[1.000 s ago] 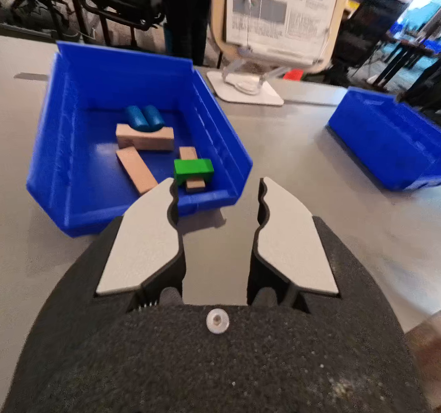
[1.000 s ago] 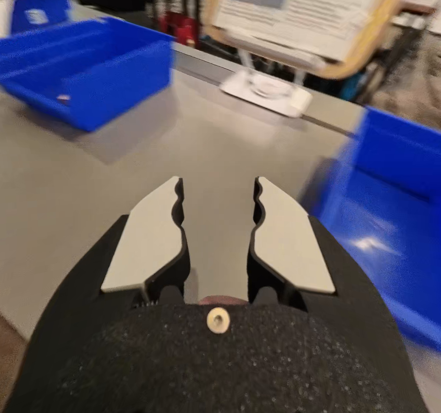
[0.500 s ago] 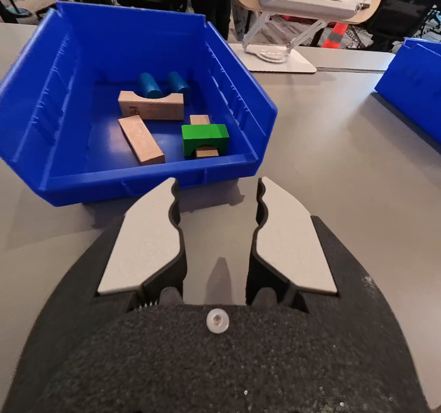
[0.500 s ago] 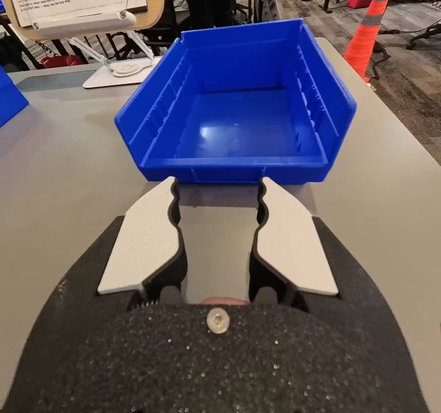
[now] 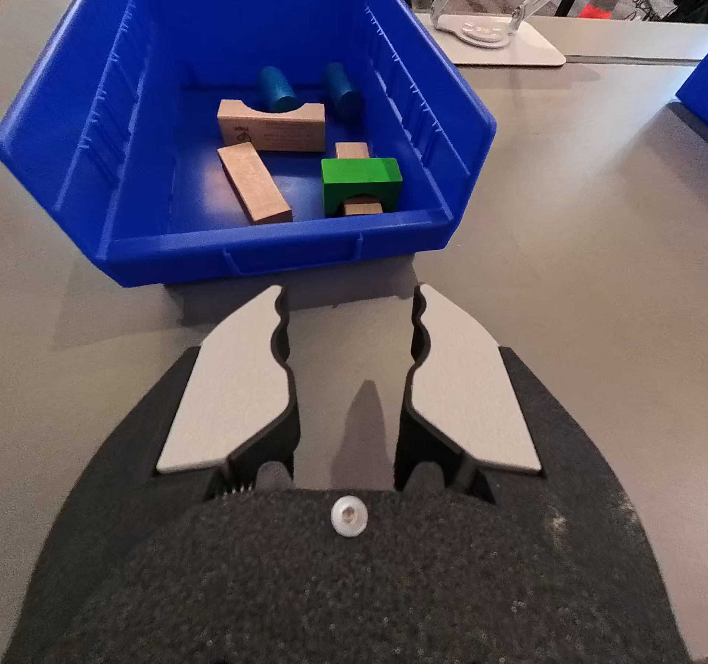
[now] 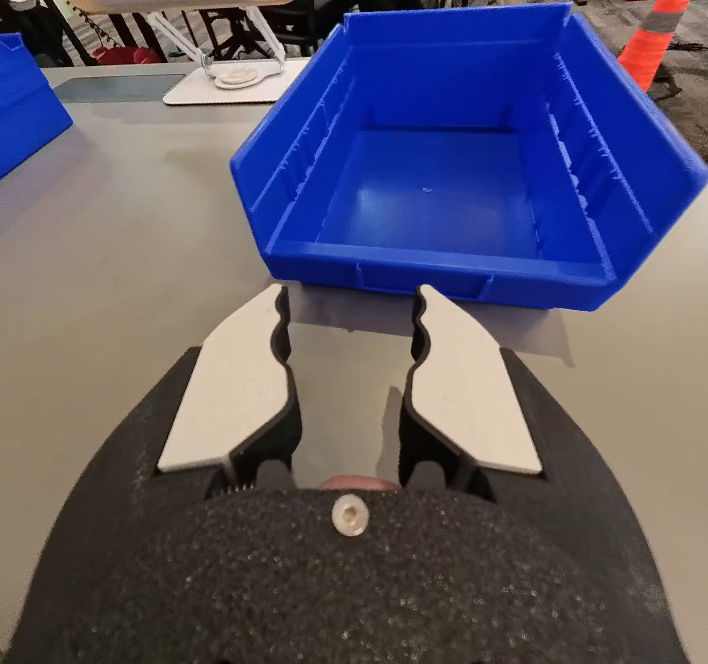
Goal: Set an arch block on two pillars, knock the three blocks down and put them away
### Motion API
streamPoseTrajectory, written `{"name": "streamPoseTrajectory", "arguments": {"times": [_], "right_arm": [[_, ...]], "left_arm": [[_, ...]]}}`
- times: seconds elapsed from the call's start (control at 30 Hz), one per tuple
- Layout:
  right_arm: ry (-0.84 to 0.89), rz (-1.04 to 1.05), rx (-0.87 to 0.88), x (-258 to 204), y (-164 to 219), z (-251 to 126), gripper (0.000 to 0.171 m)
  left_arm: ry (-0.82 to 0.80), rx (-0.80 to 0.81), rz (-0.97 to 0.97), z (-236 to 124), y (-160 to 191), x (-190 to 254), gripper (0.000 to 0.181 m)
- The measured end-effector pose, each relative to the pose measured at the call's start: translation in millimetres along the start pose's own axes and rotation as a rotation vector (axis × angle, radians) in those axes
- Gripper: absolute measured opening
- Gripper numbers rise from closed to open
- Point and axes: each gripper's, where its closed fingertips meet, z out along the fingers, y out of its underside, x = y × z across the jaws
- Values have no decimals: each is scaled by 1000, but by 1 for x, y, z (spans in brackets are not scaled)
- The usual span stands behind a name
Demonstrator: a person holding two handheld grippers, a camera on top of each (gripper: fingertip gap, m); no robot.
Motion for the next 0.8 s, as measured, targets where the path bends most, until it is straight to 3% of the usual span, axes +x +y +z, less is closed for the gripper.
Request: {"name": "streamPoseTrajectory", "arguments": {"times": [0.47, 0.63, 0.73, 0.8], "right_arm": [[-55, -29, 15, -20, -7, -1, 60], [-168, -104, 49, -68, -17, -3, 61], [-245, -146, 52, -97, -14, -1, 61], [-281, -172, 43, -110, -10, 1, 61]], "left_arm": [[35, -21, -5, 2, 1, 6, 63], [190, -152, -7, 13, -37, 18, 68], [208, -259, 127, 44, -73, 3, 77], [236, -355, 317, 74, -86, -10, 76]]}}
